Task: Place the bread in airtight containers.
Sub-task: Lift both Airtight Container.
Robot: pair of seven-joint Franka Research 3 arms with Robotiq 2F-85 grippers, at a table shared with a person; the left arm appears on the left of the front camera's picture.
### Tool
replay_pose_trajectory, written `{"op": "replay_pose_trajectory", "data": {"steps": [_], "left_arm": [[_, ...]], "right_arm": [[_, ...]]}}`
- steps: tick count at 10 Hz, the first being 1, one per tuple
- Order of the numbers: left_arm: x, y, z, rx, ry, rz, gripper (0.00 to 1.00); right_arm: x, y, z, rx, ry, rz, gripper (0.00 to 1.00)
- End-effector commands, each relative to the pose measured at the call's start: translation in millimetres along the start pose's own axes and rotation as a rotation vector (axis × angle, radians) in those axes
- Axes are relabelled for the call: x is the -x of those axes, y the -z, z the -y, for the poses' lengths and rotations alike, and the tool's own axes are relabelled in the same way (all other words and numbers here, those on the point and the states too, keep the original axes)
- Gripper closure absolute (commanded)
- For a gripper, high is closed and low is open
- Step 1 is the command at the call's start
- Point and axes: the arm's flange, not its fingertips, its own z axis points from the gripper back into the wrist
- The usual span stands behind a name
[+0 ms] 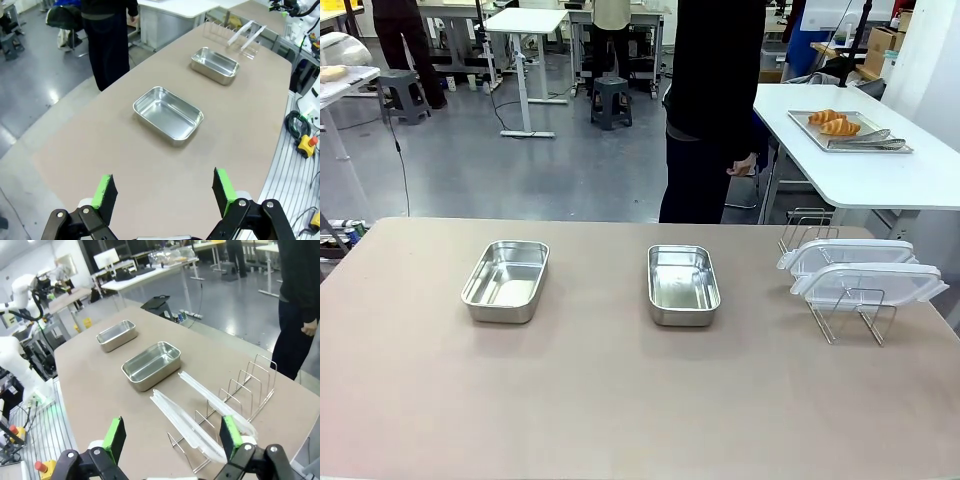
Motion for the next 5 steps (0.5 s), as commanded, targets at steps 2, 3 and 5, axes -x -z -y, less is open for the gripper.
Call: {"op": "replay_pose_trajectory", "data": {"steps": [2, 3, 5], "left_arm": [[-1.8, 1.2, -1.7, 0.009, 0.021, 0.025, 0.00], [-1.8, 1.2, -1.7, 0.009, 0.021, 0.025, 0.00], [-1.8, 1.2, -1.7, 0.009, 0.021, 0.025, 0.00]], "right_arm": [[-1.4, -1.3, 1.7, 0.005, -0.028, 0.011, 0.00], [-1.4, -1.3, 1.7, 0.005, -0.028, 0.011, 0.00], [-1.4, -1.3, 1.7, 0.005, -0.028, 0.011, 0.00]]}}
